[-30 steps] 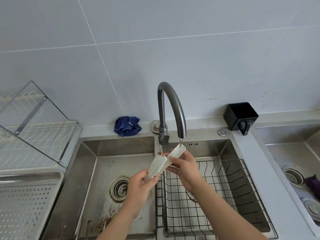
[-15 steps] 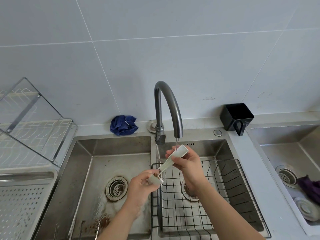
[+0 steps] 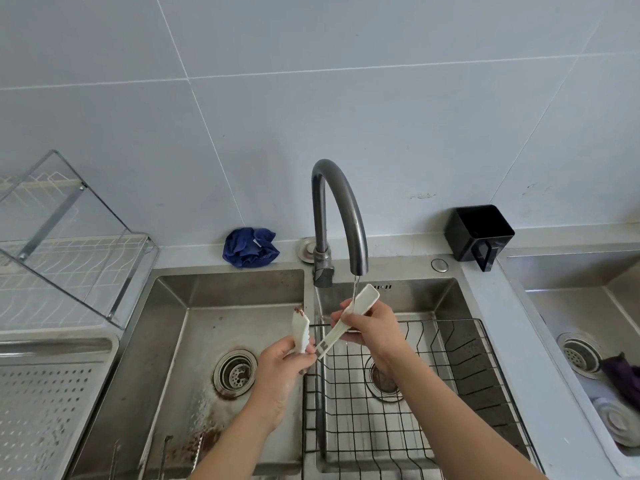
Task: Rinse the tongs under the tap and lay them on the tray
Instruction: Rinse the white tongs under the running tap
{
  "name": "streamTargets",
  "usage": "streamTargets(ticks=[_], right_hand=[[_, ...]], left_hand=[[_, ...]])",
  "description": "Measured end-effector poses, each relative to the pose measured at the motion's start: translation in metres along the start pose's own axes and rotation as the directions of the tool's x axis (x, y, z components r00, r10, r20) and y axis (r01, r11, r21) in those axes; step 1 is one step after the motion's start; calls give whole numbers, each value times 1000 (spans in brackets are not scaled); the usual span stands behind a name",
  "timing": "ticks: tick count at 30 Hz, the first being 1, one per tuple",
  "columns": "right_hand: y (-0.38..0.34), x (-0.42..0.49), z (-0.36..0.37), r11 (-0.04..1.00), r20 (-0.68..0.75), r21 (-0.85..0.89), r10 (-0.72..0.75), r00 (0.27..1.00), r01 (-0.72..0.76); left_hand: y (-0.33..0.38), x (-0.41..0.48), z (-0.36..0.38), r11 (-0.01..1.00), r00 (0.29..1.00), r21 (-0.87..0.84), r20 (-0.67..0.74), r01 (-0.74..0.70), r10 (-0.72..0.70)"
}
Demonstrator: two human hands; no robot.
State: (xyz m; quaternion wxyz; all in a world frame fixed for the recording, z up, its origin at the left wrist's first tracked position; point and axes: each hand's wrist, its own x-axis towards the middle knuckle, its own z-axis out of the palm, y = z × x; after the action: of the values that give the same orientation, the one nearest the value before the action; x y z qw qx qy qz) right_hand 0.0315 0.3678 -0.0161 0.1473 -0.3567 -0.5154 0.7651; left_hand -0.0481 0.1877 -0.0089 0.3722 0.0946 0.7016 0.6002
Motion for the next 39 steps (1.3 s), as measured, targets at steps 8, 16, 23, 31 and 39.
streamTargets(ticks=[8,16,23,31,39], right_hand=[[8,2,-3,998,-89,-59,-18,996,13],[-6,7,19,910,-48,405,115,992,-86],[-6,12,35,836,-137,549,111,984,-18],[-11,13,13,751,106,660,-82,991,-9],[-22,8,23,868,-147,491,172,974,-79]], left_hand=[[8,-2,20,1000,1000,11,-11,24,-24],[9,4,26,973,990,-187,28,138,-135],[5,6,42,967,994,-230,9,110,-111],[-11,1,25,964,986,-211,-9,161,-166],[-16,-2,29,956,975,-191,48,221,-216]])
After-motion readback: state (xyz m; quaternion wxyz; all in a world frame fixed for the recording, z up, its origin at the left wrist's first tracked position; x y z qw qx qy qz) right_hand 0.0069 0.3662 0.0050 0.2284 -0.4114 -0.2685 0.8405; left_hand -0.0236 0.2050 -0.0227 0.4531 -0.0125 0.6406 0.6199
